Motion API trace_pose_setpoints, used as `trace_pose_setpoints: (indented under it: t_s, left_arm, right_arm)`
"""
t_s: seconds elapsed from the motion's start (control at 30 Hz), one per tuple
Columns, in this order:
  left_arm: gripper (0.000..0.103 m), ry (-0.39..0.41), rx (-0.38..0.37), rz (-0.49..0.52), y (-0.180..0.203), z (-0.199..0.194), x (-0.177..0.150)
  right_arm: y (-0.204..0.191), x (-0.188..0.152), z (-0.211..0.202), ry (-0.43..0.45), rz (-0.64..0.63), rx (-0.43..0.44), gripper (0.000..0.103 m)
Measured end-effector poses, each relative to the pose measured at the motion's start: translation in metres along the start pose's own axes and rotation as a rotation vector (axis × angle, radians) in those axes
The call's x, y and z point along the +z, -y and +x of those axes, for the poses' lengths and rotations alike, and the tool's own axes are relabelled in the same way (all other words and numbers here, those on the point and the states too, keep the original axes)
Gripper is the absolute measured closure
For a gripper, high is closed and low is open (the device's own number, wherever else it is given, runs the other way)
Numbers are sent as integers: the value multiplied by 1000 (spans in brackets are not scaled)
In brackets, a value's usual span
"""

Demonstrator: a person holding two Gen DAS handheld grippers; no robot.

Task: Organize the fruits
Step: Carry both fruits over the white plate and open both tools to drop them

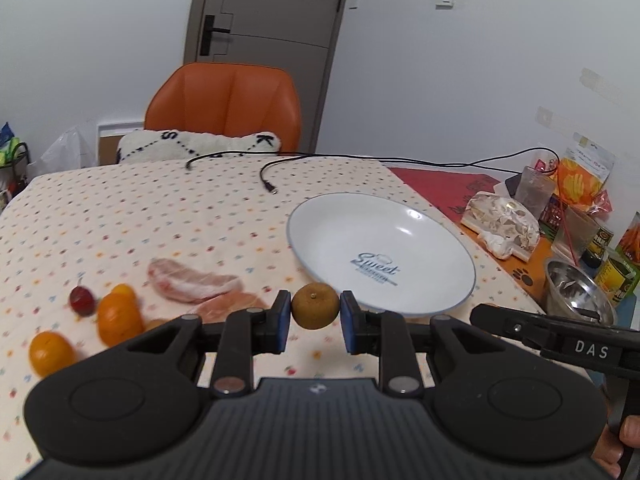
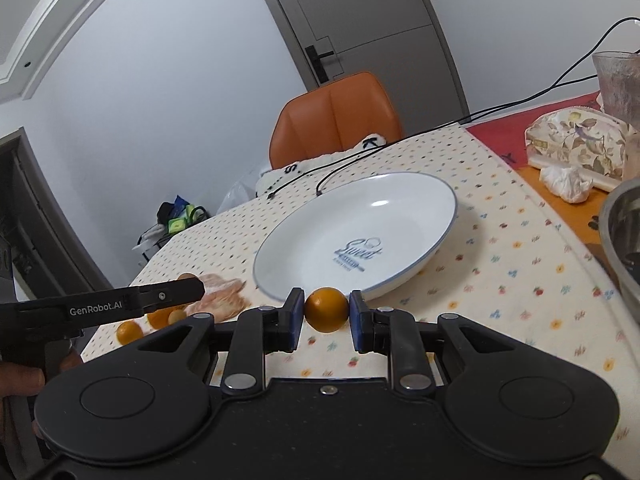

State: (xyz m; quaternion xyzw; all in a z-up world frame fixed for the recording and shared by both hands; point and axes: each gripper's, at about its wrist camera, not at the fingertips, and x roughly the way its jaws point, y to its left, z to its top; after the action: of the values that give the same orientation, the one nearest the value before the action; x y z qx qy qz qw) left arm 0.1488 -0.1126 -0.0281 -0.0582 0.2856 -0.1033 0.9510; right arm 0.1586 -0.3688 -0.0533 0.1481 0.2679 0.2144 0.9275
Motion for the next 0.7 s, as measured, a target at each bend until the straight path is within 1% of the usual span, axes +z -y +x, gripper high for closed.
trace_pose_setpoints:
  t_s: [0.7]
  left_arm:
    - [79, -48, -50, 48, 34, 61, 24]
  right_arm:
    - [23, 24, 33, 7, 12, -18, 80]
